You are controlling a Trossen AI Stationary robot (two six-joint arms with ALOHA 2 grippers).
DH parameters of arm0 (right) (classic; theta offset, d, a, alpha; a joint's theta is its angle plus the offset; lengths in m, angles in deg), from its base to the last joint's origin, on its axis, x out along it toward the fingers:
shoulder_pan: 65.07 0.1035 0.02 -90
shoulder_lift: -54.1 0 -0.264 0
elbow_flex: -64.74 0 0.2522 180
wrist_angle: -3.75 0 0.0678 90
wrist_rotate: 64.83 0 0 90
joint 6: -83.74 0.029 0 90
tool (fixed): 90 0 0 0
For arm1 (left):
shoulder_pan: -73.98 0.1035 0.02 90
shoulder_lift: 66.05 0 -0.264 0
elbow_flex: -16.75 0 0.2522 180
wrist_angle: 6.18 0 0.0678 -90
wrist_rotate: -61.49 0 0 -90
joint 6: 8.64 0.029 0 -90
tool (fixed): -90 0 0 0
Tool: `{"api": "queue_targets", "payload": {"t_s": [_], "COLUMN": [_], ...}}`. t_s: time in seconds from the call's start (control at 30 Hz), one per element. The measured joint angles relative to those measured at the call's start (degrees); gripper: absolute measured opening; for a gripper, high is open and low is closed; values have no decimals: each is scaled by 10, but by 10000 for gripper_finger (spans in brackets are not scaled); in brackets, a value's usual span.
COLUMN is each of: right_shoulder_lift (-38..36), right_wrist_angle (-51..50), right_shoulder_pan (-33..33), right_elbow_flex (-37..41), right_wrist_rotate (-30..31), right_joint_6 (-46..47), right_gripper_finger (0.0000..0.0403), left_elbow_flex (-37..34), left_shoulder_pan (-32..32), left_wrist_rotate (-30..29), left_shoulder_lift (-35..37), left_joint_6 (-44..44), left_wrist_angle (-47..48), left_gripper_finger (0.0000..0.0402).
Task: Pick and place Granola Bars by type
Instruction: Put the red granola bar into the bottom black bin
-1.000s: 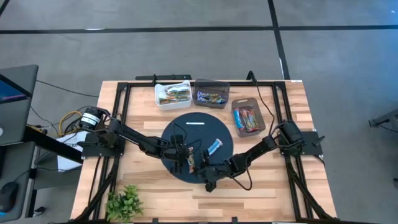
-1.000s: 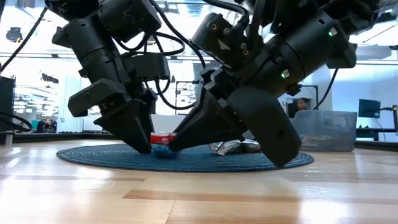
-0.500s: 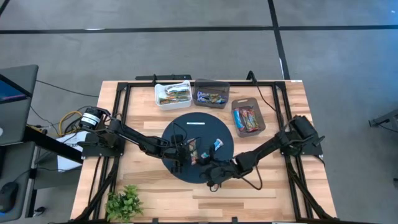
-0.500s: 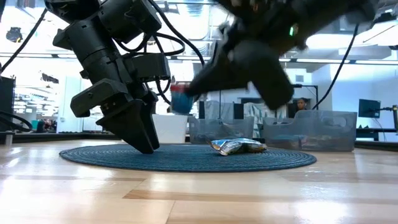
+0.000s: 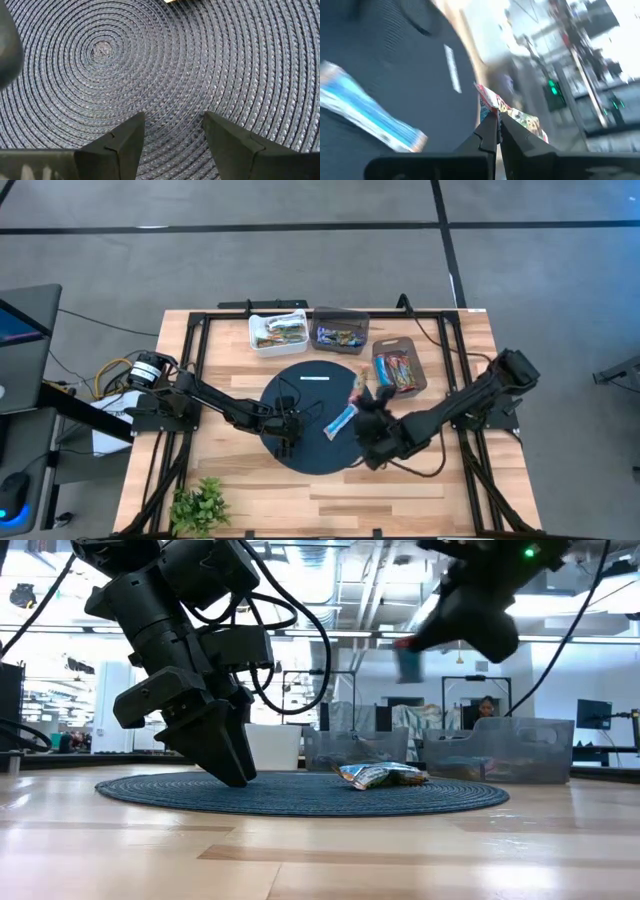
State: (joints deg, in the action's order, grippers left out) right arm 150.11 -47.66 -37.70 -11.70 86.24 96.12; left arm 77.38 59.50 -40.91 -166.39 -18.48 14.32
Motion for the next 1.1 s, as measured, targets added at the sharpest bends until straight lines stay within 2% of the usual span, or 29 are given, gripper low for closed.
{"api": "queue_targets", "payload": {"t_s": [0.23, 0.4, 0.6, 0.77, 1.1], "right_shoulder_lift": [-28, -31, -31, -31, -31], "right_wrist_angle": [-275, -356, -354, -345, -290], "right_shoulder_pan": [-22, -45, -87, -130, -169], "right_elbow_flex": [1, 26, 65, 82, 90], "right_wrist_rotate": [8, 5, 2, -32, -43], "right_joint_6": [267, 356, 391, 392, 333], "right_gripper_finger": [0, 0, 0, 0, 0], "left_elbow_flex": [0, 0, 0, 0, 0], "left_shoulder_pan": [0, 0, 0, 0, 0], "left_wrist_rotate": [0, 0, 0, 0, 0], "left_shoulder_lift": [0, 0, 0, 0, 0], "left_joint_6": [0, 0, 0, -1, -1], "left_wrist_angle": [-2, -2, -2, -2, -2], "left_gripper_finger": [202, 202, 202, 202, 202]}}
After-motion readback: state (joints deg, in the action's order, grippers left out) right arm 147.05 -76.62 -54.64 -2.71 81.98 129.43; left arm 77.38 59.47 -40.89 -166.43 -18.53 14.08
